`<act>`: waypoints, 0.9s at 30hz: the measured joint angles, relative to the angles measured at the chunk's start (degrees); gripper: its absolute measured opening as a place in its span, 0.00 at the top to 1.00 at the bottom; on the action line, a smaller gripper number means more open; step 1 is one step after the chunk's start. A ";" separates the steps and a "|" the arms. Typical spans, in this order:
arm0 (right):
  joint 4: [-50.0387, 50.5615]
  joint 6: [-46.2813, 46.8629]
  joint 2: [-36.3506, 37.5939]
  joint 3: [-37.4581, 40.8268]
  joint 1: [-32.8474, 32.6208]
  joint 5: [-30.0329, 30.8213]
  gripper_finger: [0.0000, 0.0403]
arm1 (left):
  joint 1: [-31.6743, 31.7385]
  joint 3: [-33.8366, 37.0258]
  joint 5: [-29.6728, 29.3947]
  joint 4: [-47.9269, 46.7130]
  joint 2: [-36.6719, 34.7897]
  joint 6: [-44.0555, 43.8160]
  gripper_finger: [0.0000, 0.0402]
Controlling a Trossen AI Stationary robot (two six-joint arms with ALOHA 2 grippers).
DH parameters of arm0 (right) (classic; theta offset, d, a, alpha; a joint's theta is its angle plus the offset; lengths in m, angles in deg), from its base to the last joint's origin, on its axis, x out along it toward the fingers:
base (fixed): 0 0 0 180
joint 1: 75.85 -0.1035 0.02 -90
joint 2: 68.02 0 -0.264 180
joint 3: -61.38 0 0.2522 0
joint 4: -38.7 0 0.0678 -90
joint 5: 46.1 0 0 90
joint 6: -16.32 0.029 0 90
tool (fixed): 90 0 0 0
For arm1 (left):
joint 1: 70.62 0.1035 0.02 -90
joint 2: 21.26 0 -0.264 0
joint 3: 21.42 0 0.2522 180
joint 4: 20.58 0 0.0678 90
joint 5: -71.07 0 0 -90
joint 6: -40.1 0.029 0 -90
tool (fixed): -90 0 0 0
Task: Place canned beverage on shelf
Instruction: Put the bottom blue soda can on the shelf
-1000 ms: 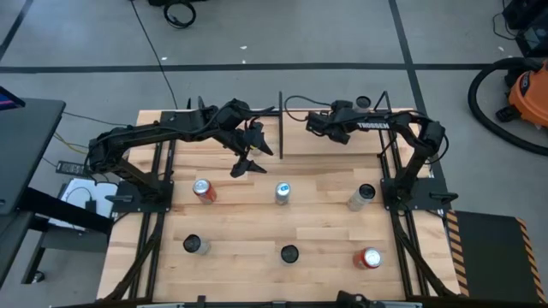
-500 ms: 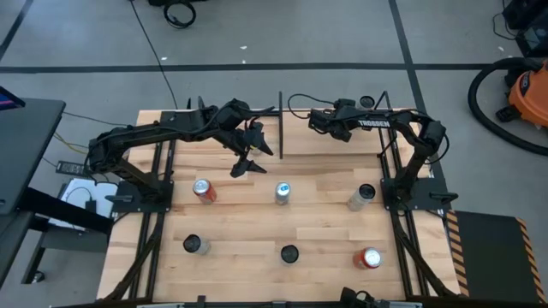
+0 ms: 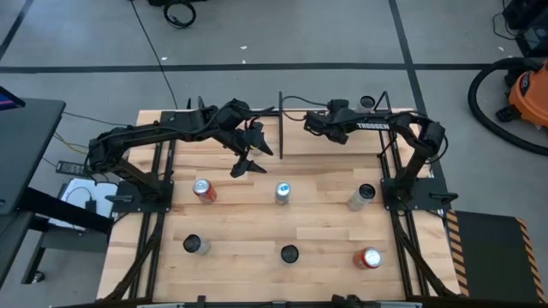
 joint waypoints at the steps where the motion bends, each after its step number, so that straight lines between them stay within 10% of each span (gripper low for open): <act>1: -0.07 -1.63 0.00 -0.71 -0.58 0.05 0.98 | 0.00 0.00 0.00 0.02 0.00 -0.03 0.21; 14: 0.39 -22.88 10.73 -4.90 -7.00 0.71 0.98 | 0.11 0.00 -0.28 0.26 0.00 -0.52 0.21; 27: 0.34 -36.52 29.71 -4.94 -15.35 -11.46 0.98 | -1.02 0.00 -0.46 0.50 0.00 1.57 0.21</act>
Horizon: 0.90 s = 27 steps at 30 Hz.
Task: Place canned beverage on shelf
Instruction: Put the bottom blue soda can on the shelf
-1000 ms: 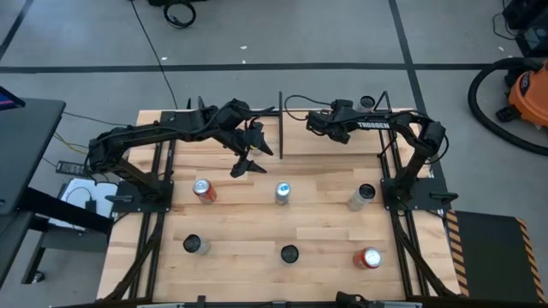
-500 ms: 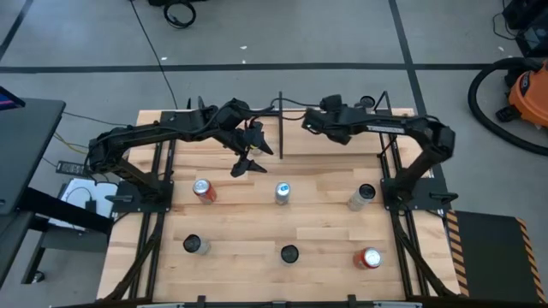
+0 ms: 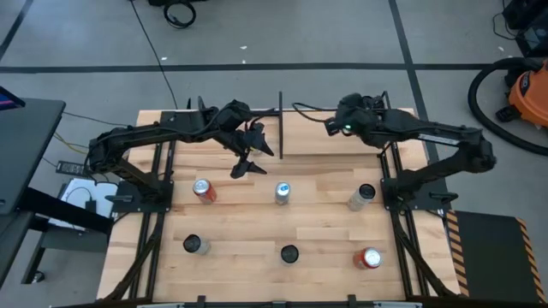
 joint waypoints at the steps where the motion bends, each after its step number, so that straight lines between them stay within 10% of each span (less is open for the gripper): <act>1: 0.01 -0.70 0.96 0.00 -0.63 -1.02 0.98 | -0.25 0.00 0.00 0.00 0.00 -0.05 0.21; 27: 9.89 -4.00 13.66 0.02 -11.63 -11.00 0.98 | -5.41 -0.03 -12.11 2.55 6.83 -11.89 0.21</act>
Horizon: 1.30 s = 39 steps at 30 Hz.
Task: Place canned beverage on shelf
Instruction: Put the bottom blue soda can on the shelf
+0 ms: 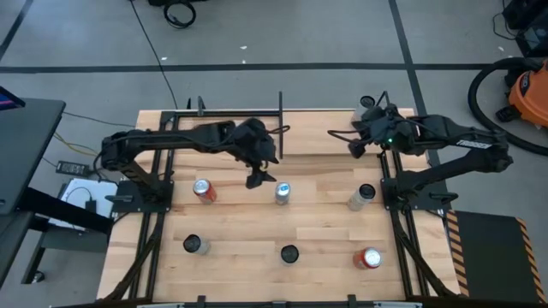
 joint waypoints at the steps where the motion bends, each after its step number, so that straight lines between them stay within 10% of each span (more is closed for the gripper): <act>1: 0.32 0.00 0.18 0.00 -0.08 0.00 0.98 | -0.06 0.00 -0.24 0.36 0.34 -0.55 0.21; 39: 0.39 0.07 1.01 4.98 -0.28 -0.46 0.98 | -6.91 0.02 -6.96 3.74 10.35 0.74 0.21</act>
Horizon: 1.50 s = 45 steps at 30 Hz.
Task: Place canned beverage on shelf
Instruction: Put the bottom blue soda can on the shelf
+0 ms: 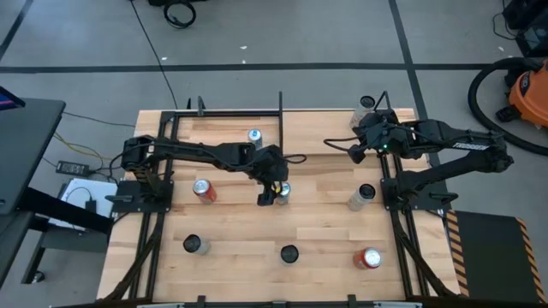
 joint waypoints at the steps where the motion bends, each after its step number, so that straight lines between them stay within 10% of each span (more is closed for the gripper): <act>1: 0.00 0.00 0.00 0.01 0.00 0.01 0.98 | -0.12 0.01 0.00 0.05 0.12 0.02 0.21; 34: 0.02 -1.35 0.02 0.00 0.00 0.11 0.98 | -0.41 0.02 -2.78 5.58 2.60 1.50 0.42; 45: -0.10 -2.60 0.02 -0.02 0.02 3.19 0.98 | 1.70 -12.17 -2.71 4.09 2.60 7.52 0.40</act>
